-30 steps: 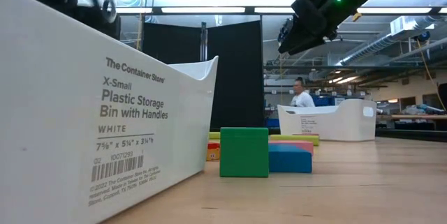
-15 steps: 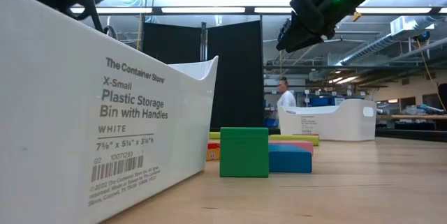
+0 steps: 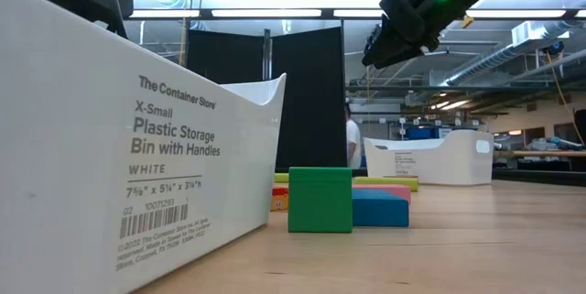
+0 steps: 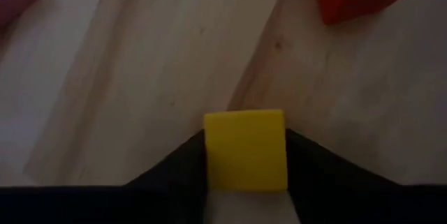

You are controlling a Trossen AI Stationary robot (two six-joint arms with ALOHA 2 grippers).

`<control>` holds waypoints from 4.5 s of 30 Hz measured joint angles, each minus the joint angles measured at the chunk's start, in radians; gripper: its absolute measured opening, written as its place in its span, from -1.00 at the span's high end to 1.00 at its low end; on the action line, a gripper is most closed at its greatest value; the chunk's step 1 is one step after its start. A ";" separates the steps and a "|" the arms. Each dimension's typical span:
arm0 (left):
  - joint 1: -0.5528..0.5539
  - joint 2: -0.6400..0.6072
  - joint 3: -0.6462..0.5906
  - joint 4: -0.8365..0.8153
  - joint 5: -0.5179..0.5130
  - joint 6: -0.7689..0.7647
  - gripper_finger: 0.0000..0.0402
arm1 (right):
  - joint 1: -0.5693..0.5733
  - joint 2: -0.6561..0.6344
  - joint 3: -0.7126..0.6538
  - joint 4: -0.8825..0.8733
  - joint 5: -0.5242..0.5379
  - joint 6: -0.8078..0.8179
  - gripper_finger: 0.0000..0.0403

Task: Sort blocks by size
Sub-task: Put the yellow square block into the bottom white bin, then put the green rectangle block into the top white bin

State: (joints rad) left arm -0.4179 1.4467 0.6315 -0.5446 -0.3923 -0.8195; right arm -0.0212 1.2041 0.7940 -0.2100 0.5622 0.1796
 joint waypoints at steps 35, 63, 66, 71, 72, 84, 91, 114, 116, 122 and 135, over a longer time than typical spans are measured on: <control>-0.146 -0.135 0.265 0.382 0.344 0.463 0.30 | -0.001 0.000 0.000 0.015 0.001 -0.002 -0.34; -0.288 -0.082 0.544 -0.012 -0.163 0.455 -0.49 | 0.067 0.026 0.000 0.061 -0.239 -0.038 -0.32; -0.317 -0.182 0.495 -0.066 -0.312 0.409 -0.35 | 0.079 0.060 0.000 0.082 -0.264 -0.047 -0.32; -0.300 -0.334 0.326 -0.082 -0.437 0.229 -0.22 | 0.085 0.141 0.000 0.137 -0.327 -0.049 -0.32; -0.287 -0.356 0.287 -0.079 -0.440 0.182 -0.21 | 0.085 0.159 0.000 0.148 -0.345 -0.049 -0.32; -0.130 -0.426 0.045 -0.047 -0.360 -0.099 -0.21 | 0.085 0.331 0.108 0.061 -0.408 -0.049 -0.33; -0.088 -0.426 0.043 -0.033 -0.365 -0.099 -0.21 | 0.081 0.434 0.122 -0.106 -0.358 0.021 -0.35; -0.073 -0.426 0.043 -0.022 -0.415 -0.075 -0.21 | 0.019 0.584 0.126 -0.120 -0.390 0.048 0.37; -0.073 -0.426 0.043 -0.022 -0.421 -0.075 -0.21 | 0.019 0.584 0.126 -0.122 -0.389 0.045 0.45; -0.073 -0.426 0.043 -0.007 -0.422 -0.075 -0.21 | 0.018 0.572 0.124 -0.110 -0.389 0.034 0.45; -0.073 -0.426 0.044 0.035 -0.422 -0.075 -0.21 | 0.031 0.169 0.114 0.193 -0.601 -0.168 0.45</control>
State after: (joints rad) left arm -0.4908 1.0211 0.6754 -0.5095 -0.8148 -0.8948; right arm 0.0101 1.3736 0.9079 -0.0167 -0.0386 0.0111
